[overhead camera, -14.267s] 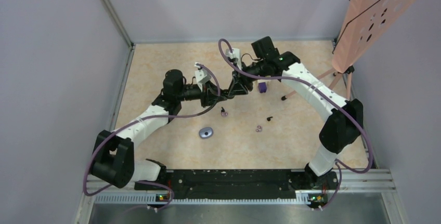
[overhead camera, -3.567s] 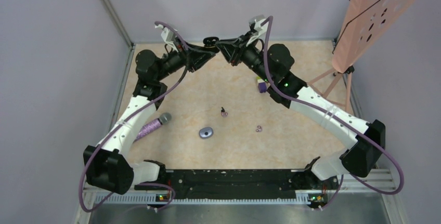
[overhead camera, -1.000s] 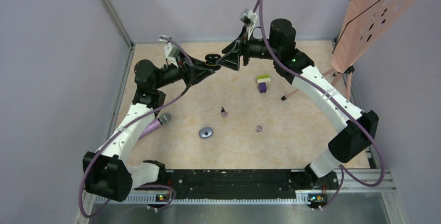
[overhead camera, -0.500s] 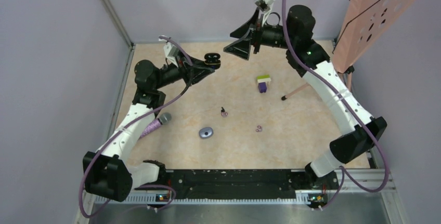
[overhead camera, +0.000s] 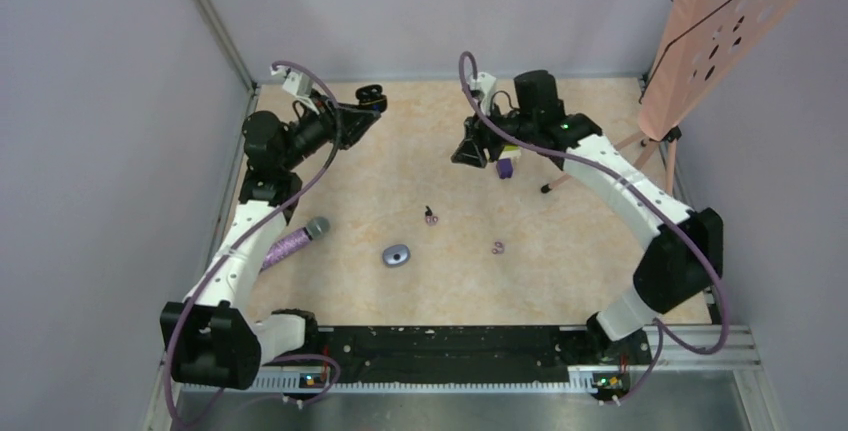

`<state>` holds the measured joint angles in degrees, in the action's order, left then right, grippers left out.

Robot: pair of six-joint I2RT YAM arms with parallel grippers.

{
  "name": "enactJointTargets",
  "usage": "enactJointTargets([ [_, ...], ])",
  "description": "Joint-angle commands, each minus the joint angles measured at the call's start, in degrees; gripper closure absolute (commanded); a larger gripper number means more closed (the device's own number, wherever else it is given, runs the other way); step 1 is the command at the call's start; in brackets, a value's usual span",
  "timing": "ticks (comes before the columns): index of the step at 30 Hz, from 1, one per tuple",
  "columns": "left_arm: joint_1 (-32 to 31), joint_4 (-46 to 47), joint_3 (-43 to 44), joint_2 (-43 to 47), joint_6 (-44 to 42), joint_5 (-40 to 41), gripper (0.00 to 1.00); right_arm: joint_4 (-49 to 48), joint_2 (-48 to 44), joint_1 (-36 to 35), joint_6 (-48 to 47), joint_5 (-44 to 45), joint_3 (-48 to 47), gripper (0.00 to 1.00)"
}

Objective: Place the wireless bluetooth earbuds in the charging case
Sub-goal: Move the earbud to the center of the board.

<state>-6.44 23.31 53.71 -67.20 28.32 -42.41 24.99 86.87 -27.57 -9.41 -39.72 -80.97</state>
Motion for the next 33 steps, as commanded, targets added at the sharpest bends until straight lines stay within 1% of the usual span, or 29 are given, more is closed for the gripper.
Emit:
enactJointTargets([
  [1, 2.78, -5.13, 2.17, 2.95, -0.06, 6.96, 1.0, 1.78, 7.39, -1.56, 0.93, 9.91, -2.23, 0.57],
  [3, 3.53, -6.64, 2.27, 3.24, -0.55, 7.61, 1.0, 1.54, 11.42, -2.99, 4.54, 13.07, -3.28, 0.6],
  [6, 4.26, -8.34, 2.23, 3.88, -1.08, 8.37, 1.0, 0.2, 15.74, -6.17, 7.68, 17.41, -3.67, 0.59],
  [10, 4.82, -9.07, 2.02, 4.56, -1.76, 8.93, 1.0, -0.21, 22.07, -8.04, 16.44, 17.47, -7.05, 0.55],
  [15, 5.33, -9.45, 1.25, 5.61, -1.78, 9.58, 1.0, 0.4, 28.47, -10.22, 21.2, 21.07, -11.03, 0.53],
  [22, 5.74, -9.67, 0.05, 6.72, -1.71, 10.15, 1.0, 2.42, 32.65, -13.01, 19.97, 24.22, -14.16, 0.54],
  [27, 5.99, -9.02, -0.85, 7.11, -1.16, 10.33, 1.0, 3.95, 34.2, -14.5, 18.64, 26.8, -14.83, 0.62],
  [33, 6.09, -8.08, -1.59, 7.61, -0.48, 9.91, 1.0, 5.77, 35.2, -16.13, 17.03, 29.37, -14.53, 0.62],
])
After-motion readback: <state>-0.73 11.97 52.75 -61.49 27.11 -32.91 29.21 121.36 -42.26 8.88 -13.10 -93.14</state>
